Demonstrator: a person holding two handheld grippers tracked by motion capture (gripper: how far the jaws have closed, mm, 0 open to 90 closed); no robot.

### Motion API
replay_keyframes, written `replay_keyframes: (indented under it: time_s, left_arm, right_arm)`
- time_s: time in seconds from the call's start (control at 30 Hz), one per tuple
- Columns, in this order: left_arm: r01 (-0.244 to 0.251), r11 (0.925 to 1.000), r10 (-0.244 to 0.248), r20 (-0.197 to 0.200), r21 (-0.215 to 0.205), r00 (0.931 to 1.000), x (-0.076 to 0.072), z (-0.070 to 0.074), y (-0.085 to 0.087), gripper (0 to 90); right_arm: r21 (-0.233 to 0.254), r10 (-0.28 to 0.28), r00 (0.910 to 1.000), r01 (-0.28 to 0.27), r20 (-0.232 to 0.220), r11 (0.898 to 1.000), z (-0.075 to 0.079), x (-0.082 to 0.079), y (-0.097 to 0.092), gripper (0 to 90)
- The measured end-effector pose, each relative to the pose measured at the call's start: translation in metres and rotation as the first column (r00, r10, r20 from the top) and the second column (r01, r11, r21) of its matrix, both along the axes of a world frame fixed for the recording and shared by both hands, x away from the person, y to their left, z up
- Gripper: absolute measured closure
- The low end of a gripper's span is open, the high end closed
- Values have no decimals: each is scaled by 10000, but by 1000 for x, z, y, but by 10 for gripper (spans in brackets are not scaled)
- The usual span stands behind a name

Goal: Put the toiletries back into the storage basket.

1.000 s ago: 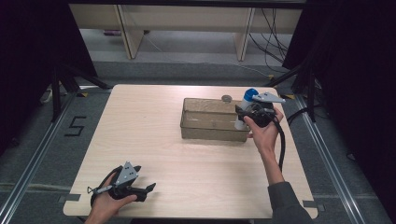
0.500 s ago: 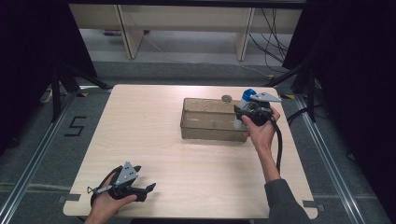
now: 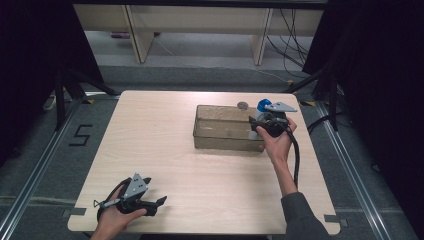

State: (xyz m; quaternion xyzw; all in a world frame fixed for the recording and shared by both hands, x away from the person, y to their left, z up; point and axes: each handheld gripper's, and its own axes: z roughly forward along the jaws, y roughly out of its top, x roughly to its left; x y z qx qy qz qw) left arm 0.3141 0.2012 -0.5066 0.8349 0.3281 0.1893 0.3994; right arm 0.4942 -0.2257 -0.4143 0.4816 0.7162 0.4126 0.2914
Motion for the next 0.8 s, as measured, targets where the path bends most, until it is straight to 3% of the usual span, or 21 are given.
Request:
replay_keyframes:
  time_s: [0.1,0.2,0.23,0.3,0.47,0.5,0.53,0.6,0.63,0.67,0.8]
  left_arm:
    - [10,9999,-10,-32,-126,10000,0,0,-1,158]
    - [17,9999,-18,-42,-135,10000,-1,0,-1,158]
    - [37,9999,-38,-65,-125,10000,0,0,0,158]
    - [-46,10000,46,3,33,10000,0,0,0,158]
    - [25,9999,-26,-90,-125,10000,0,0,0,158]
    - [77,9999,-78,-99,-93,9999,0,0,0,158]
    - [47,9999,-49,-99,-132,9999,0,0,0,158]
    - [48,9999,-49,-98,-123,9999,0,0,0,158]
    - [36,10000,-36,-67,-38,10000,0,0,0,158]
    - [-15,10000,15,-7,-26,10000,0,0,0,158]
    - [78,9999,-79,-97,-79,9999,0,0,0,158]
  right_arm:
    - [-87,111,9999,-111,48,9999,-3,1,0,319]
    - [47,-40,9998,41,-196,10000,-6,1,2,319]
    - [-125,1,10000,-1,-53,9999,-8,2,1,319]
    - [26,-53,9998,54,-165,10000,-11,2,2,319]
    - [30,-113,9992,114,-385,9999,-16,1,1,319]
    - [-49,-32,9999,31,-147,10000,-19,3,1,319]
    - [78,-68,9994,70,-338,9999,-19,1,1,319]
    - [-58,-55,9993,52,-378,10000,-20,1,0,319]
    - [-139,1,9998,-4,-177,9999,-21,2,-1,319]
    - [18,-75,9996,75,-263,10000,-22,1,0,319]
    - [-85,-65,9993,62,-372,9999,-25,-1,-3,319]
